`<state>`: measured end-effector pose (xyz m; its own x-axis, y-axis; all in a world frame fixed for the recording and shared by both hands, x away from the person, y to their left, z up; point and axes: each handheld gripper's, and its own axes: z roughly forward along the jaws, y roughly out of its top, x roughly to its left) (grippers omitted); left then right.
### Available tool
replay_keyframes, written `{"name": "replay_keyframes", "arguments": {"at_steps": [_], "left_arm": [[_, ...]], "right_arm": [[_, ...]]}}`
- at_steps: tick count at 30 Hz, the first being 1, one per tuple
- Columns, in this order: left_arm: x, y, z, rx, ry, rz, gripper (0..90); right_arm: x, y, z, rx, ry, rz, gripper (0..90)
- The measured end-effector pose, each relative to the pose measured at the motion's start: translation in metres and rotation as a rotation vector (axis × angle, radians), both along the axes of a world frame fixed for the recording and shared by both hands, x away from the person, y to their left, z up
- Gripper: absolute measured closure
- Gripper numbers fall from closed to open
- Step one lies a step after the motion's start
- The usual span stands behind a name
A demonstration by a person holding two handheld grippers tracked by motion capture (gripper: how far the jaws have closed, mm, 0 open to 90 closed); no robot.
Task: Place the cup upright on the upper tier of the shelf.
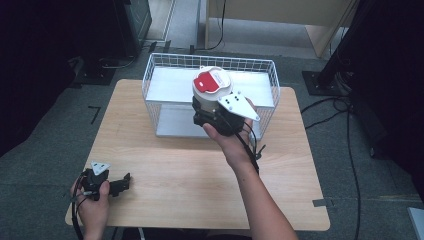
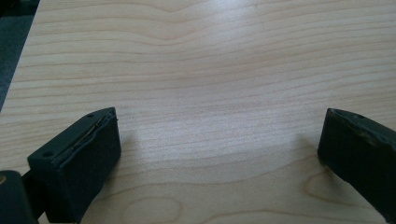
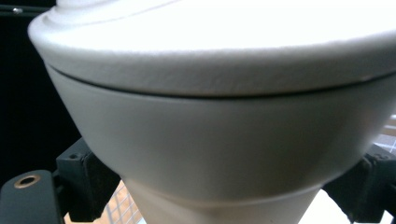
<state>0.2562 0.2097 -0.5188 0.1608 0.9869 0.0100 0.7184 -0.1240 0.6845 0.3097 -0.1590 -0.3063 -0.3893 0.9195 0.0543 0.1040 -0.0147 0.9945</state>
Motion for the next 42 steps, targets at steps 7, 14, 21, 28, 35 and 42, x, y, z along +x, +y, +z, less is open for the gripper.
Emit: {"name": "replay_keyframes", "arguments": {"at_steps": [7,14,21,28,35,42], "left_arm": [[0.0,0.0,0.0,0.0,0.001,0.0,0.0],[0.0,0.0,0.0,0.0,-0.001,0.0,0.0],[0.0,0.0,0.0,-0.001,-0.002,0.001,0.0],[0.0,0.0,0.0,-0.001,-0.001,0.001,0.0],[0.0,0.0,0.0,-0.001,-0.002,0.001,0.0],[0.0,0.0,0.0,-0.001,-0.002,0.001,0.0]], "right_arm": [[0.019,-0.001,0.01,0.0,-0.004,-0.03,10.0],[0.041,-0.001,0.012,-0.012,0.009,-0.06,10.0],[0.063,-0.002,0.009,-0.008,0.032,-0.093,10.0],[0.081,-0.003,0.009,-0.003,0.05,-0.114,10.0],[0.096,-0.002,0.006,-0.012,0.073,-0.139,10.0],[0.107,0.001,0.0,-0.036,0.089,-0.16,10.0]]}}
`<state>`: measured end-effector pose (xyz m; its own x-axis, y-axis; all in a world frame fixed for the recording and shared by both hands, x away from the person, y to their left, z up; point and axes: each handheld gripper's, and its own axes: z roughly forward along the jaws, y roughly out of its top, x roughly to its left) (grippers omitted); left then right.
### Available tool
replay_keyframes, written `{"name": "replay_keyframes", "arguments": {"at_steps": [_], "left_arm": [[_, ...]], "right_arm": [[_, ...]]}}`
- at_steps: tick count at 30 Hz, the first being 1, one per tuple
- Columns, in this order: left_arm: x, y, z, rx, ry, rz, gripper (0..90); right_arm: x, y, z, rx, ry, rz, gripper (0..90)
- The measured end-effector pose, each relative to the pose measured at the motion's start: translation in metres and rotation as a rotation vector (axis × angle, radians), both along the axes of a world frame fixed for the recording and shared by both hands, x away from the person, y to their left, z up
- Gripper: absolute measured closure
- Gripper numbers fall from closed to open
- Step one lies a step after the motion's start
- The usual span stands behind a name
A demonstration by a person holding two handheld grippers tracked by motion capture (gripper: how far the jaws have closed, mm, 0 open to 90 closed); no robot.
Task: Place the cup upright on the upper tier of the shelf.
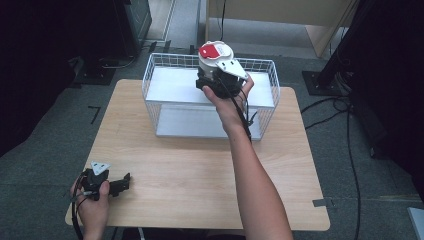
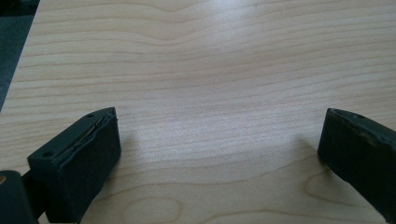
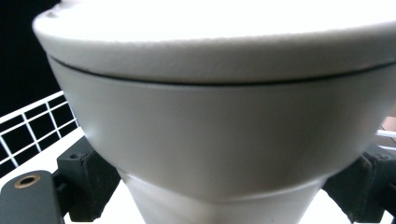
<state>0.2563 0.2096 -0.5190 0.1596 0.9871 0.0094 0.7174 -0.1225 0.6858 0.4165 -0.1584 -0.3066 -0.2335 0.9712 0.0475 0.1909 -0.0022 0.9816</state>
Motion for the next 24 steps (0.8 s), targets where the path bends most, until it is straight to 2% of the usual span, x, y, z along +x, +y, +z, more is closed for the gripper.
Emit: {"name": "replay_keyframes", "arguments": {"at_steps": [8,14,20,24], "left_arm": [[0.0,0.0,0.0,0.0,0.0,0.0,0.0],[0.0,0.0,0.0,0.002,0.0,-0.001,0.0],[0.0,0.0,0.0,0.0,0.0,0.0,0.0],[0.0,0.0,0.0,0.0,0.0,0.0,0.0]], "right_arm": [[0.009,0.001,0.0,-0.001,0.009,-0.015,10.0],[0.011,0.002,-0.002,-0.009,-0.002,-0.018,10.0],[0.013,-0.002,-0.002,0.032,0.019,-0.026,10.0],[0.013,-0.003,-0.002,0.041,0.026,-0.024,9.9]]}}
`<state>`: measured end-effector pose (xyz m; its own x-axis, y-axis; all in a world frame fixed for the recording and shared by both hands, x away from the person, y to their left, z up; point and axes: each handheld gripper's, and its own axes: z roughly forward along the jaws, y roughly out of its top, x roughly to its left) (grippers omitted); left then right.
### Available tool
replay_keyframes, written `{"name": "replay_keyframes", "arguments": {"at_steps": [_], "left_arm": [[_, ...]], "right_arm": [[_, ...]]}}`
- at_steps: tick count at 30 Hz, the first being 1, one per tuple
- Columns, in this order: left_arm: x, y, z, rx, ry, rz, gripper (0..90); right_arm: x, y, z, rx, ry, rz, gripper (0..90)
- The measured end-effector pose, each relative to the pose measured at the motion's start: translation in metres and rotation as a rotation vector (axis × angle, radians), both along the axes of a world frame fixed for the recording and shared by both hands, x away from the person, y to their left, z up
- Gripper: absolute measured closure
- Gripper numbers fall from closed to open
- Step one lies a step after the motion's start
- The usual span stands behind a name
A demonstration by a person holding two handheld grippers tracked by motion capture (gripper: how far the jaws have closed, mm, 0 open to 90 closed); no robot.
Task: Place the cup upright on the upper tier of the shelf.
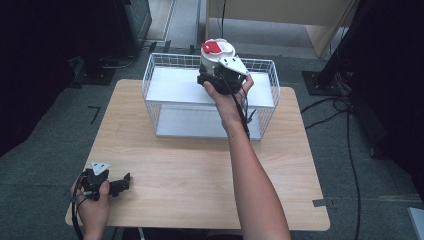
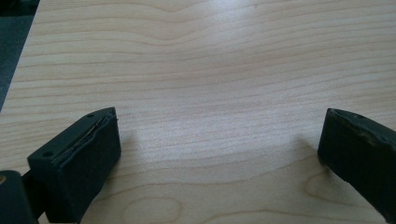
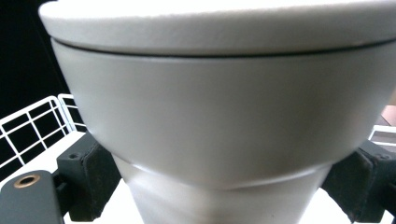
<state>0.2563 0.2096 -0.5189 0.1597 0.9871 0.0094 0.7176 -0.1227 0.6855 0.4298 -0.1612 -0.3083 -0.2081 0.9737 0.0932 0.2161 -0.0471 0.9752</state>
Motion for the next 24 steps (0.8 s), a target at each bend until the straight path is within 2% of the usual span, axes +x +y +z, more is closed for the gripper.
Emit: {"name": "replay_keyframes", "arguments": {"at_steps": [10,19,24], "left_arm": [[0.0,0.0,0.0,0.0,0.0,0.0,0.0],[0.0,0.0,0.0,0.0,0.0,0.0,0.0],[0.0,0.0,0.0,0.0,0.0,0.0,0.0]], "right_arm": [[0.0025,-0.0015,0.0013,-0.001,0.017,0.02,9.7],[0.0023,-0.0036,0.0027,-0.015,0.008,0.035,9.2],[0.0012,-0.0063,0.0035,0.027,-0.021,0.05,8.6]]}}
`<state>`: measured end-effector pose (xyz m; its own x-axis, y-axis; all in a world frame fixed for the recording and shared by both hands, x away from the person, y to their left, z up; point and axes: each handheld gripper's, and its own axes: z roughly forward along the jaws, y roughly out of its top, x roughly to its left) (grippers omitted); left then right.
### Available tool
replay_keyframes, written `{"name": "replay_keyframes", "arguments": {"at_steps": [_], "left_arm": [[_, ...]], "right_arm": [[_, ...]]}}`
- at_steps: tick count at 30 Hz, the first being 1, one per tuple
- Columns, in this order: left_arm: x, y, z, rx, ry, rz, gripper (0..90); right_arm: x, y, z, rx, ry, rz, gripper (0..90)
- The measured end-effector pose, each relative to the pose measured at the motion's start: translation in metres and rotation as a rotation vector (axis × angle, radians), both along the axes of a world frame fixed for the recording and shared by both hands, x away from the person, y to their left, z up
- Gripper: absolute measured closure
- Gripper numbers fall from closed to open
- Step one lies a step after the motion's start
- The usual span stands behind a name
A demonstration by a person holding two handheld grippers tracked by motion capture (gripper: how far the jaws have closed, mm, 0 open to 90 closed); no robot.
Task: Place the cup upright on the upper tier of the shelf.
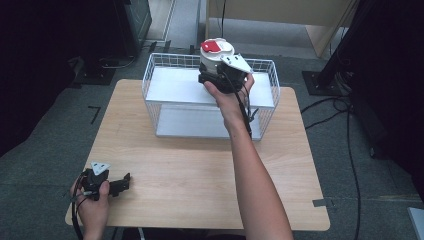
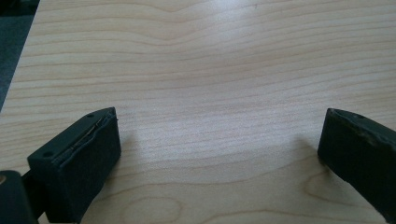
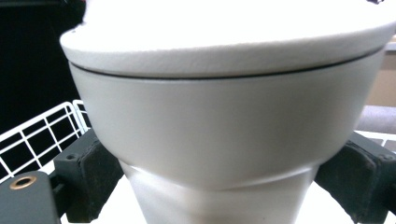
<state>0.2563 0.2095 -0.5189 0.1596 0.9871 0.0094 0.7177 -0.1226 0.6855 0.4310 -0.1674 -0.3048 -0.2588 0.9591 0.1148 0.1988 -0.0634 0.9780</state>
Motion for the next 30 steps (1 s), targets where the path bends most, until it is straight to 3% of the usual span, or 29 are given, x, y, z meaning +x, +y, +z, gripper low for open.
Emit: {"name": "replay_keyframes", "arguments": {"at_steps": [12,30], "left_arm": [[0.0,0.0,0.0,0.0,0.0,0.0,0.0],[0.0,0.0,0.0,0.001,0.0,-0.001,0.0]], "right_arm": [[-0.012,-0.008,-0.002,-0.05,0.014,0.023,0.0],[-0.048,-0.017,-0.015,-0.091,-0.001,0.072,0.0]]}}
